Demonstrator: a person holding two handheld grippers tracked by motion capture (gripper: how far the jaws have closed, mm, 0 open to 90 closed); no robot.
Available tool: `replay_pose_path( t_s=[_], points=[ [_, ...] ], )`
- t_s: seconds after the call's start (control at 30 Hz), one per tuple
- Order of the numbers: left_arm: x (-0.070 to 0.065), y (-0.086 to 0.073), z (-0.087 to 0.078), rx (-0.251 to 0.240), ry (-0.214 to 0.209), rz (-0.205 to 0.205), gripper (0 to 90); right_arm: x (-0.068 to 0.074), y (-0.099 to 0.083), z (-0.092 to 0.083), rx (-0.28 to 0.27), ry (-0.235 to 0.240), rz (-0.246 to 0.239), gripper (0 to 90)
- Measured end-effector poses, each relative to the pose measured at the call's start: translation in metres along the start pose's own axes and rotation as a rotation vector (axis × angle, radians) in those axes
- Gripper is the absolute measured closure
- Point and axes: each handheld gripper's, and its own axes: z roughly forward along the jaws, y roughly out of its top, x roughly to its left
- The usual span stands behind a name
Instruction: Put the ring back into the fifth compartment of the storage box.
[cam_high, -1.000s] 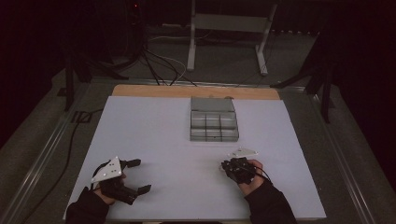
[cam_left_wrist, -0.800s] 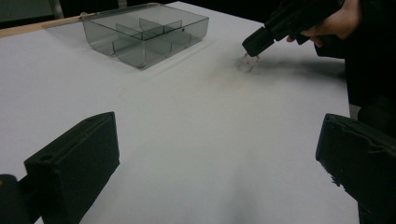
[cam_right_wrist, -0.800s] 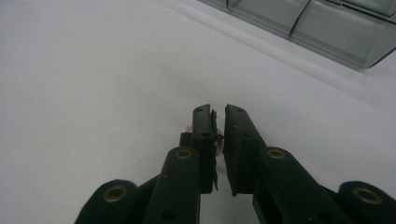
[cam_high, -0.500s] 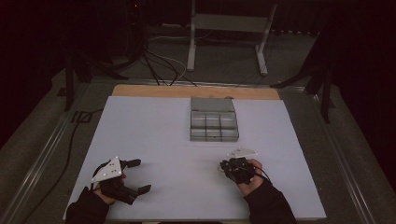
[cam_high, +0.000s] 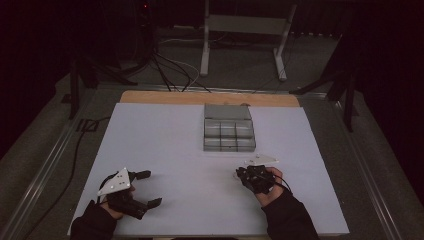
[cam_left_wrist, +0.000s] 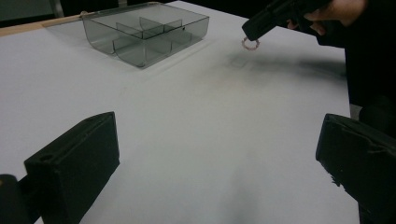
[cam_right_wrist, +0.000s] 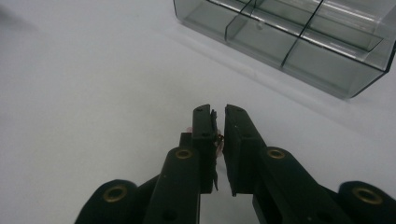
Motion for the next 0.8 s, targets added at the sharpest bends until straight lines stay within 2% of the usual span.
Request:
replay_pose_path(
  t_s=[0.27,0.8],
  points=[
    [0.000,0.000,0.000,-0.003,-0.002,-0.001,0.7,-0.002,0.010,-0.003,-0.026,-0.008,-0.003,83.0],
    [0.000,0.000,-0.001,-0.005,0.001,-0.002,0.7,-0.008,0.024,0.002,-0.035,-0.013,0.000,83.0]
  ],
)
